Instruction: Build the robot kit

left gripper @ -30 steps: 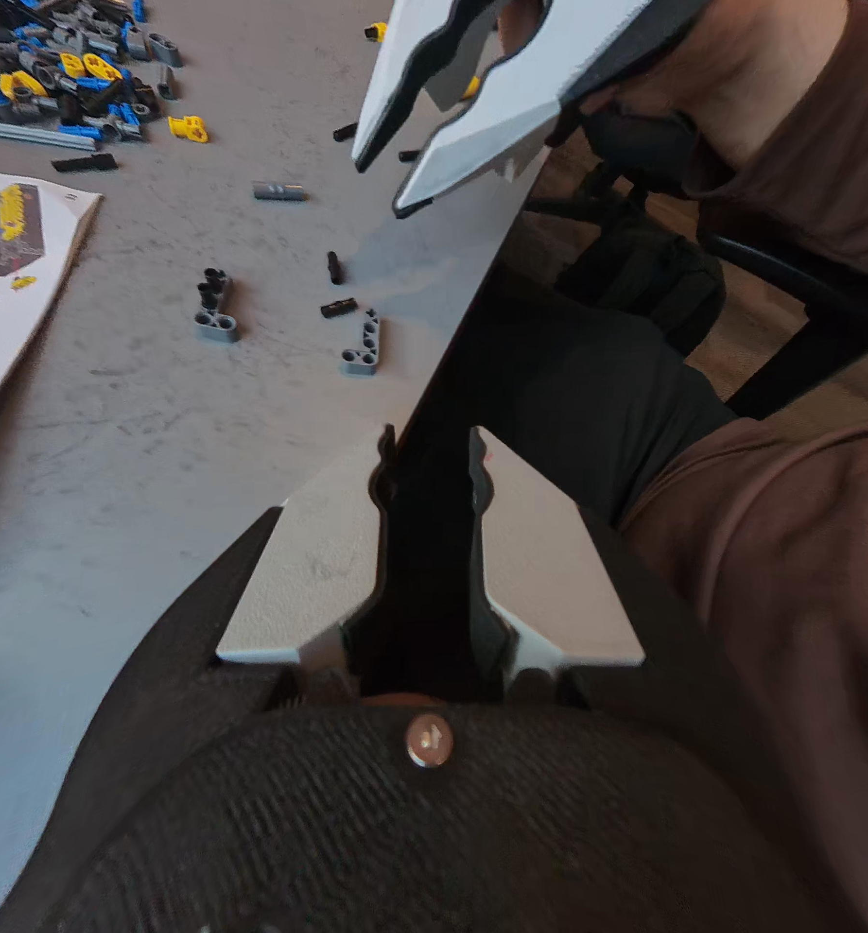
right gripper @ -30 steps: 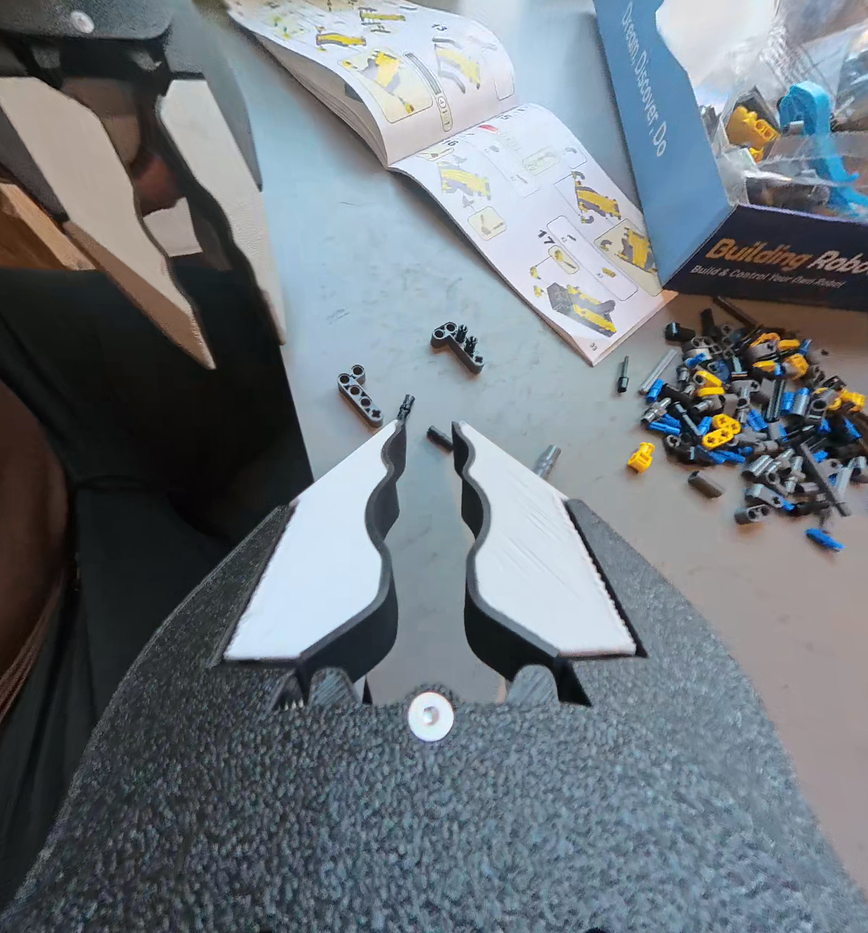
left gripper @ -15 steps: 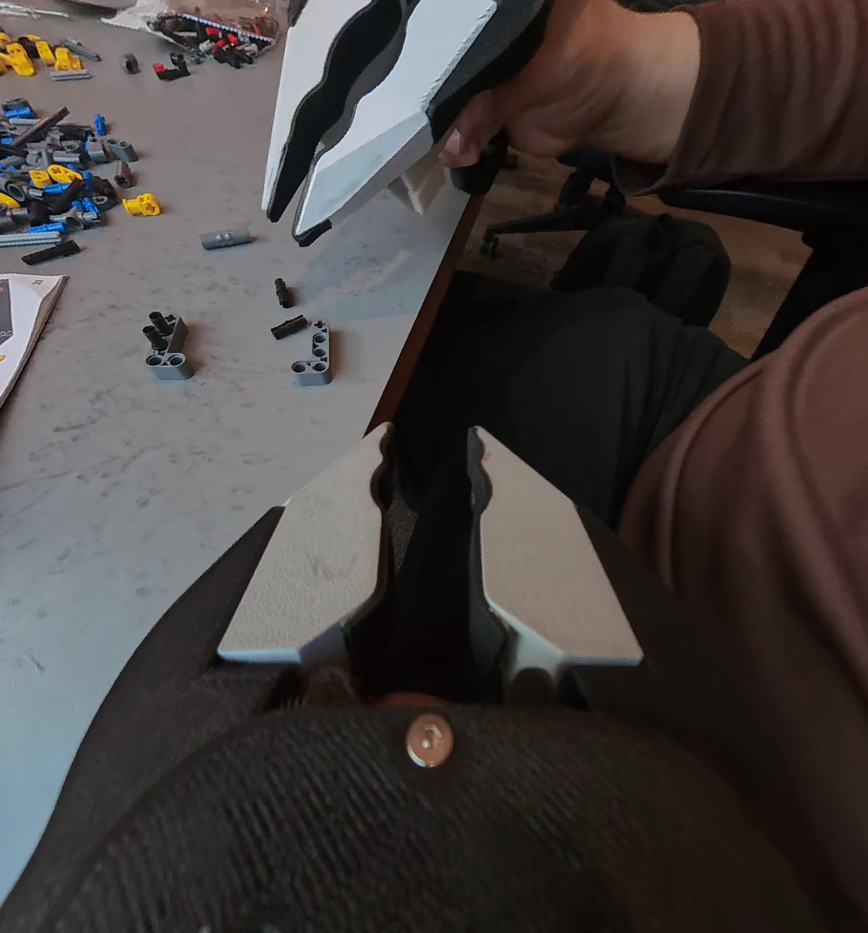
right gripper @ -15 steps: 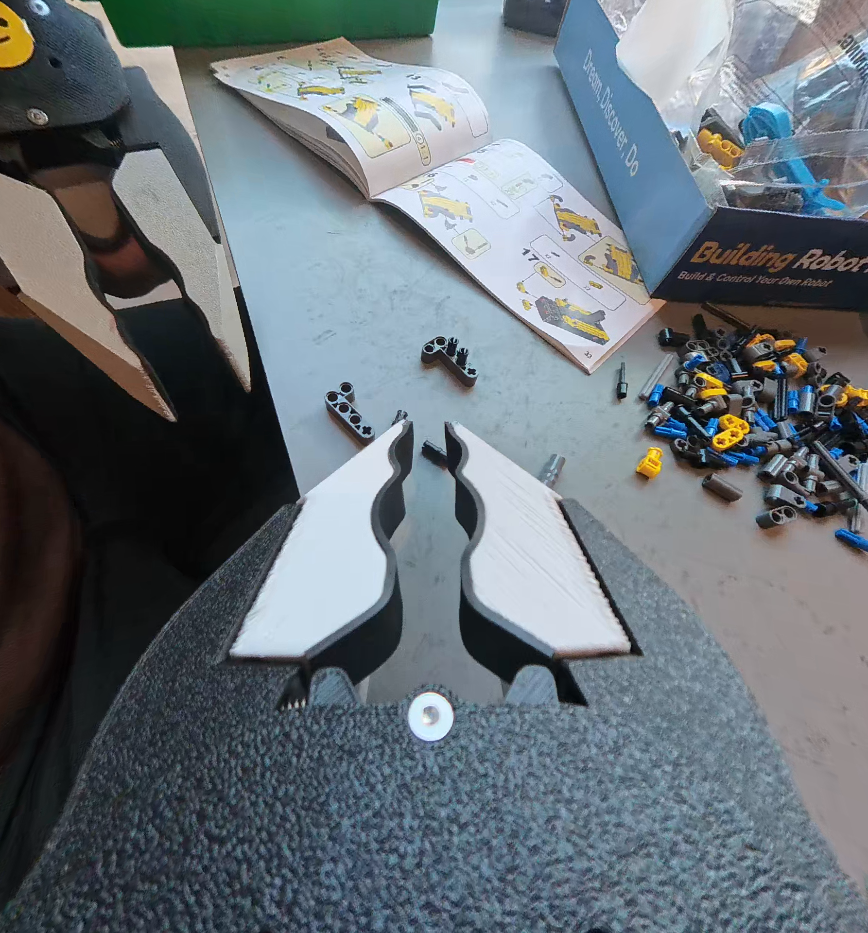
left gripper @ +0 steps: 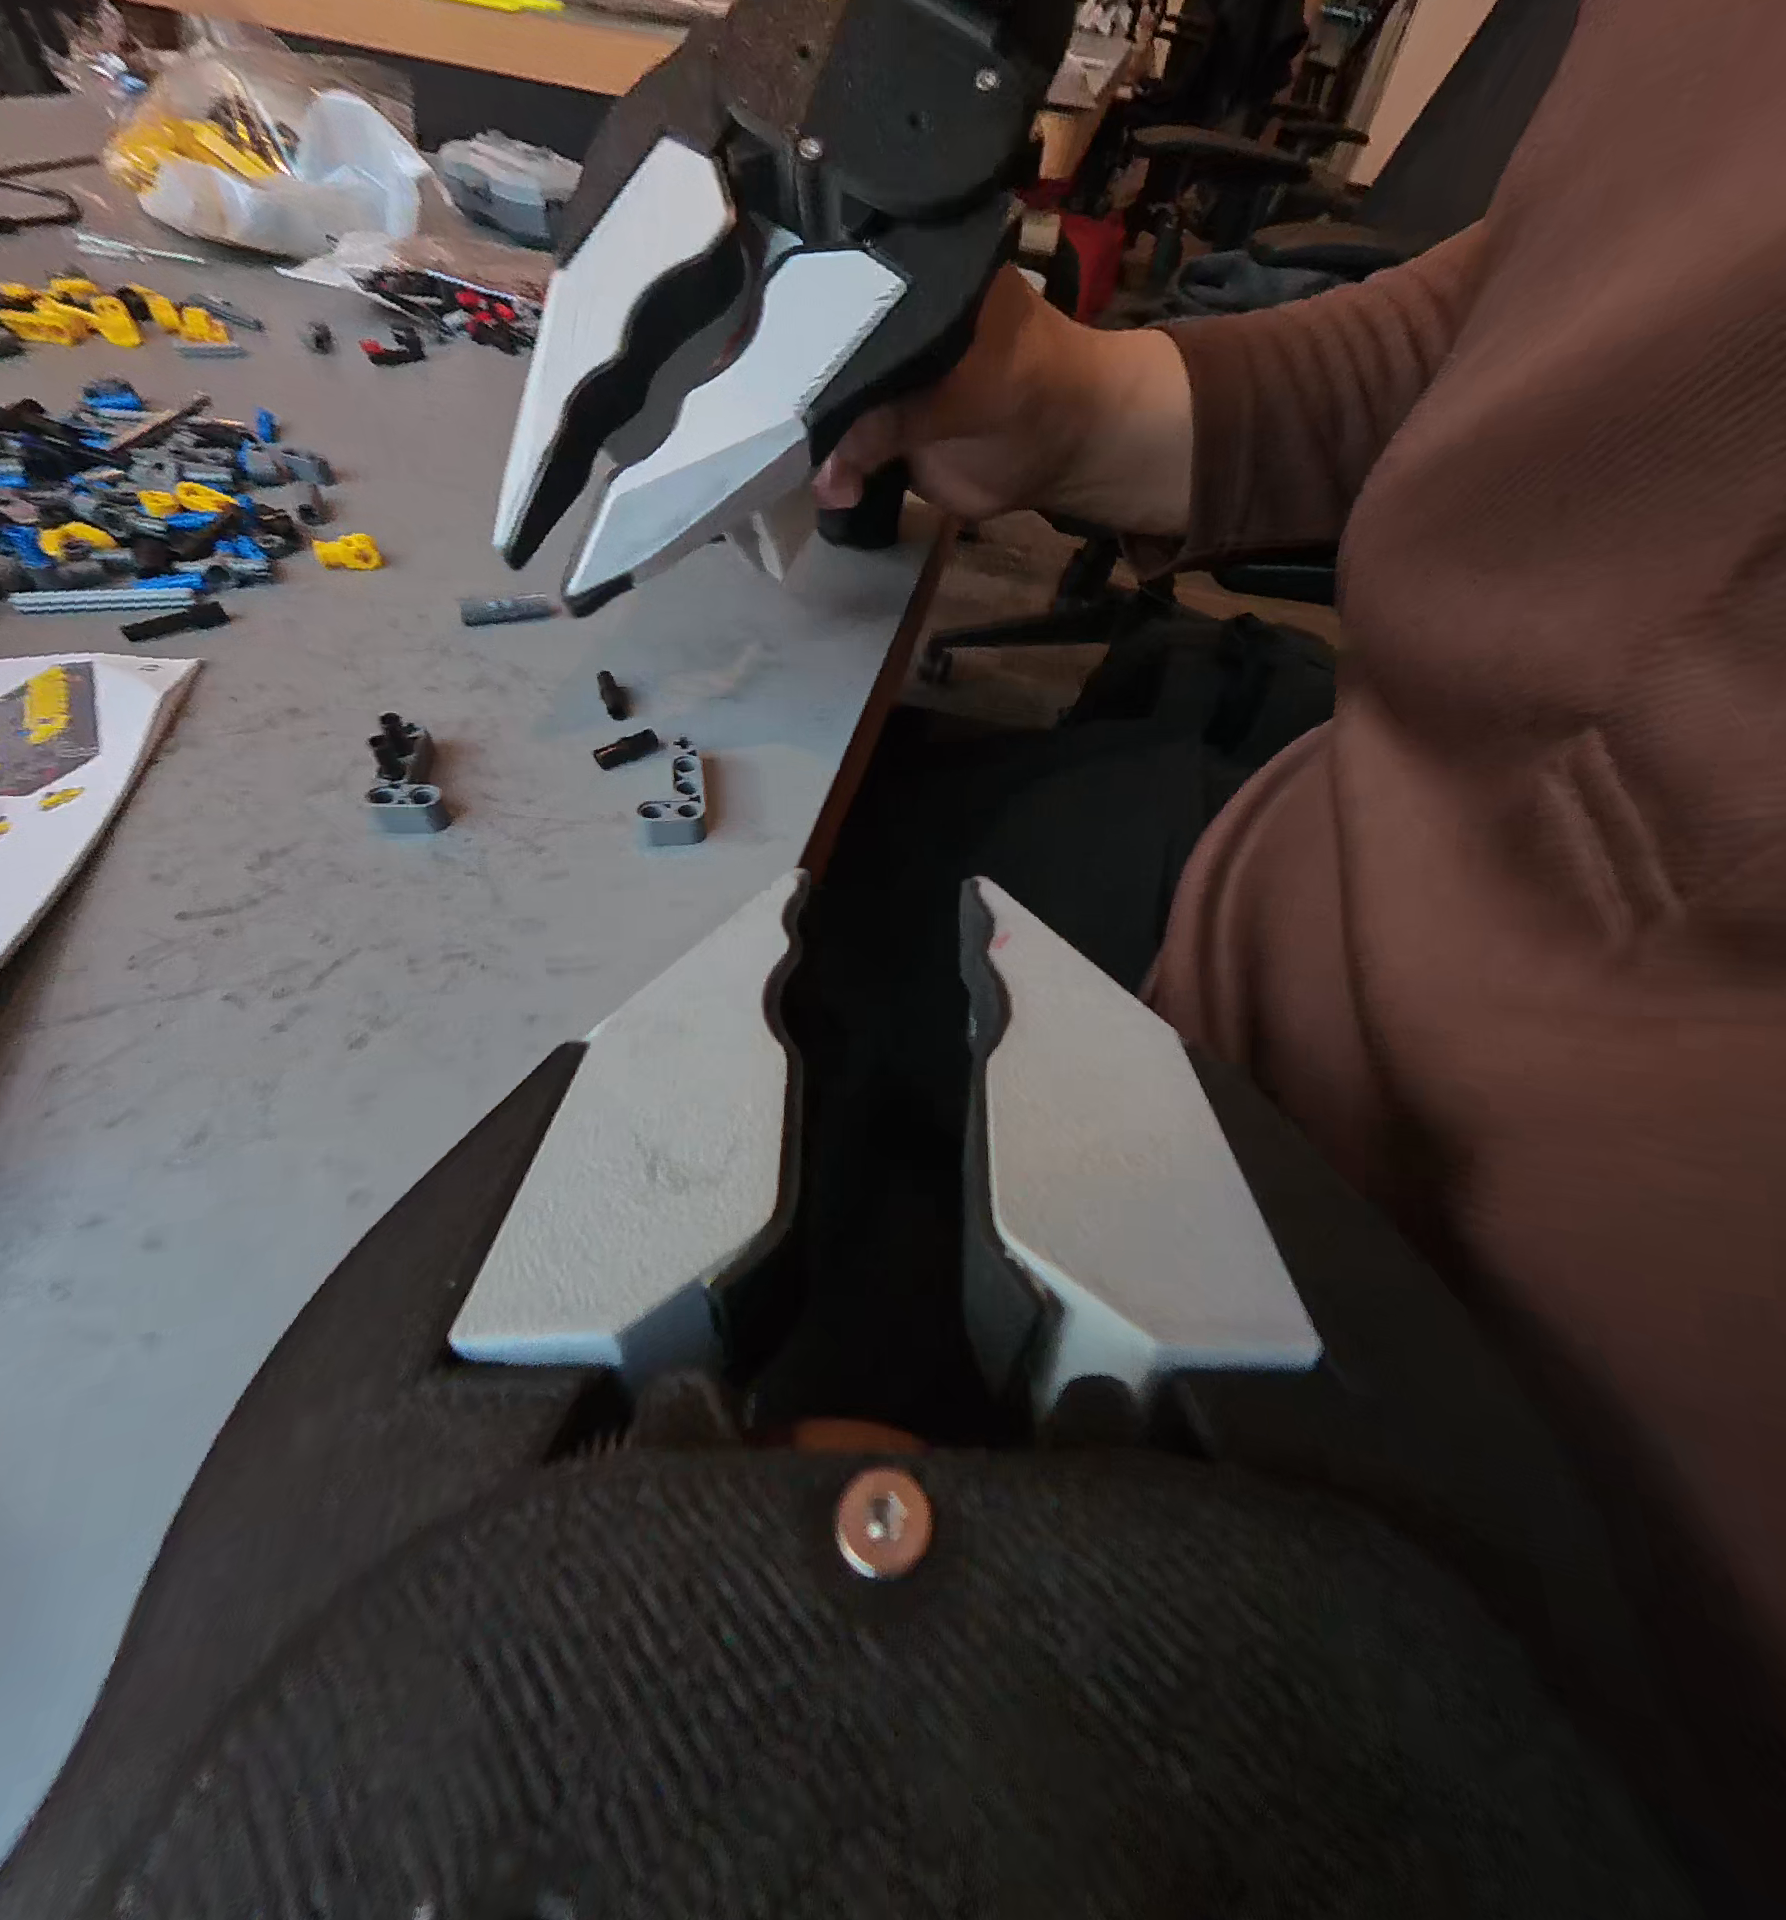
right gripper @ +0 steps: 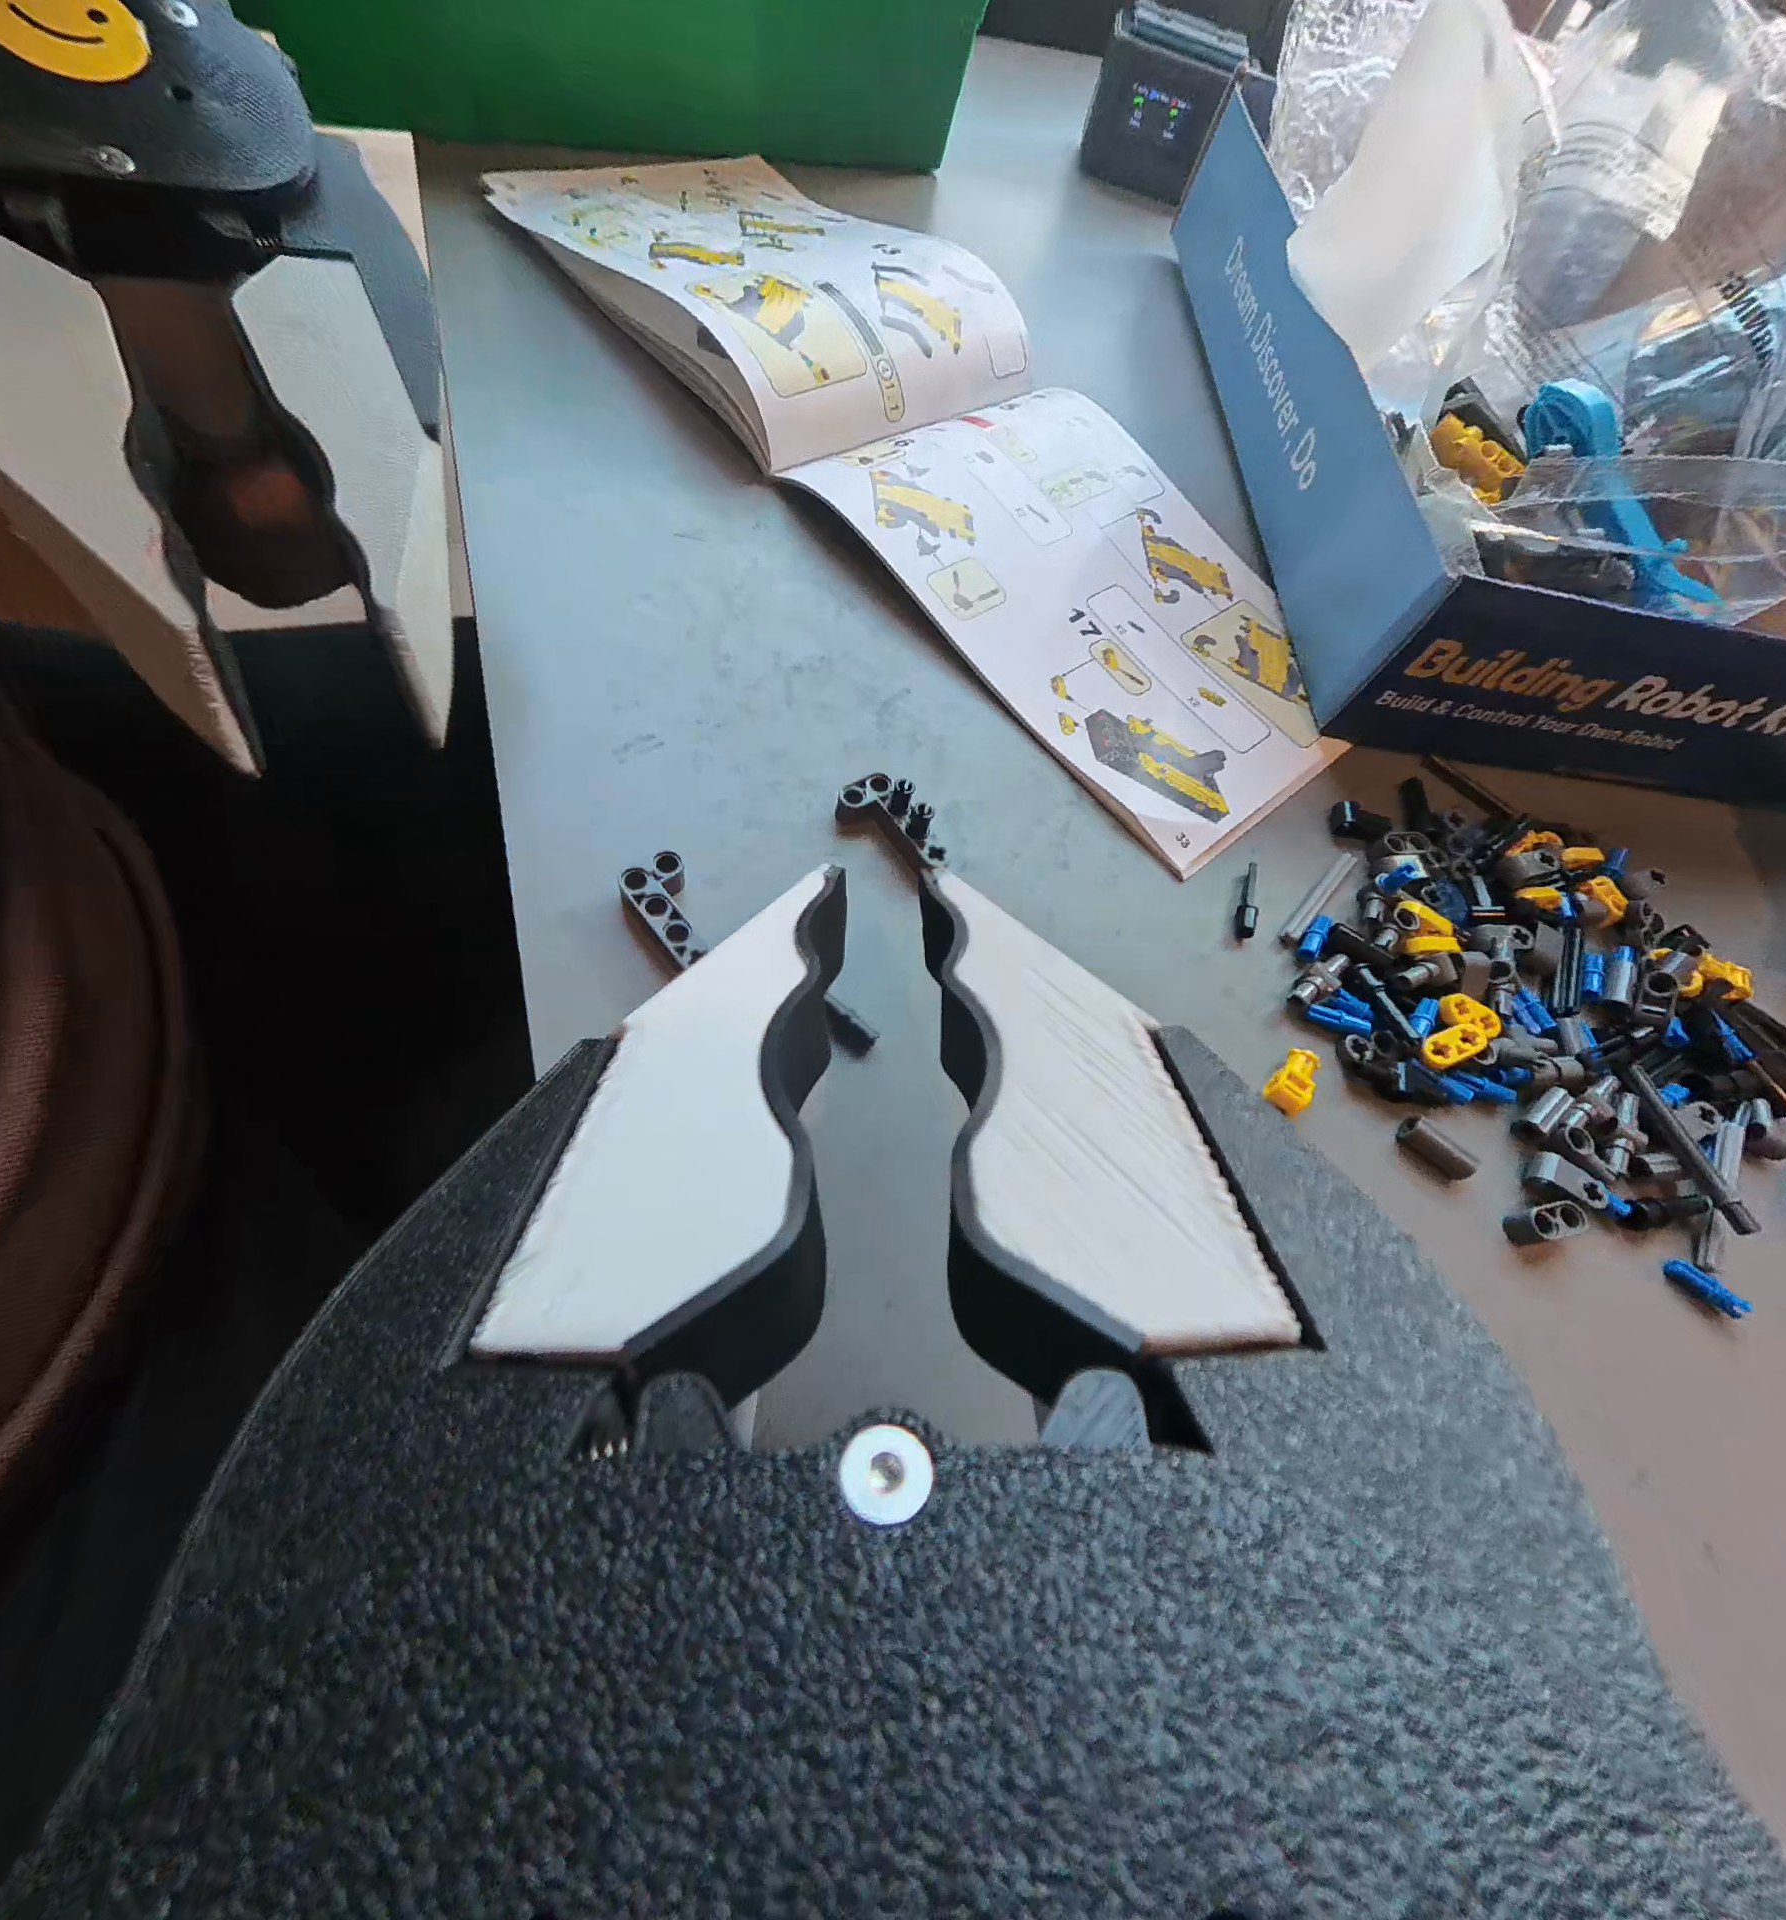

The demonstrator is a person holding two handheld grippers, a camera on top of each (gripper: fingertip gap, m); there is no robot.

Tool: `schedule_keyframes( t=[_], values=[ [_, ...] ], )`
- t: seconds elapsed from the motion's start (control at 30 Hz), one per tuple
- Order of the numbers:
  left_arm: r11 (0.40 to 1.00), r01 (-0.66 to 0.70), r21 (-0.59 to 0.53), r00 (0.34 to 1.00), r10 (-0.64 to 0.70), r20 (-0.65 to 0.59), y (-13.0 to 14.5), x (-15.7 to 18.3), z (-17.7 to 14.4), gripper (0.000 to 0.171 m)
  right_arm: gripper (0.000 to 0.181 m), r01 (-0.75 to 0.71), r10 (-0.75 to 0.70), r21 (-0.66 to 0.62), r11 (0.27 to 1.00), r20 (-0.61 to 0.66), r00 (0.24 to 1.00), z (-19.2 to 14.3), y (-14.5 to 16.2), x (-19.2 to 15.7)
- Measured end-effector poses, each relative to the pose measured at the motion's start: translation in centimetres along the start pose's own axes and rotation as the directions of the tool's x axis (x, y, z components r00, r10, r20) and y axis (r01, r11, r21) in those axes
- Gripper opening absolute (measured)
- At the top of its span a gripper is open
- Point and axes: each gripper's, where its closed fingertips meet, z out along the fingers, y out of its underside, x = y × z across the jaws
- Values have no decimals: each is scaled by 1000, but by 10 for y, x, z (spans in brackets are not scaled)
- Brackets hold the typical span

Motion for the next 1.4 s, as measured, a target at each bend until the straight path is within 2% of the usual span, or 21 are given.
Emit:
schedule_keyframes(
  t=[0.23, 0.43, 0.6, 0.8, 0.97, 1.4],
  values=[
    [1000, 24, -13, 998, -23, 50, 6, -9, -9, 24, 15, -23, 22, 17, 1000, 34, 999, 5, -5, 2],
    [994, -89, -58, 983, 97, 158, 6, -21, -18, 22, 16, 7, -8, 11, 1000, 76, 997, 21, -12, -3],
    [998, -48, -44, 981, 55, 186, 3, -18, -22, 23, 17, 6, -7, 28, 1000, 23, 1000, 19, -15, 2],
    [994, -75, -78, 966, 91, 244, 6, -20, -21, 22, 17, -69, 73, 91, 993, -33, 997, 7, -20, 13],
    [993, -68, -97, 965, 91, 248, 12, -18, -16, 21, 17, -52, 55, 66, 996, -46, 997, 5, -15, 11],
    [991, -56, -124, 961, 87, 264, 21, -26, -12, 20, 14, -64, 74, -100, 993, 94, 993, 14, 8, -11]
  ],
)
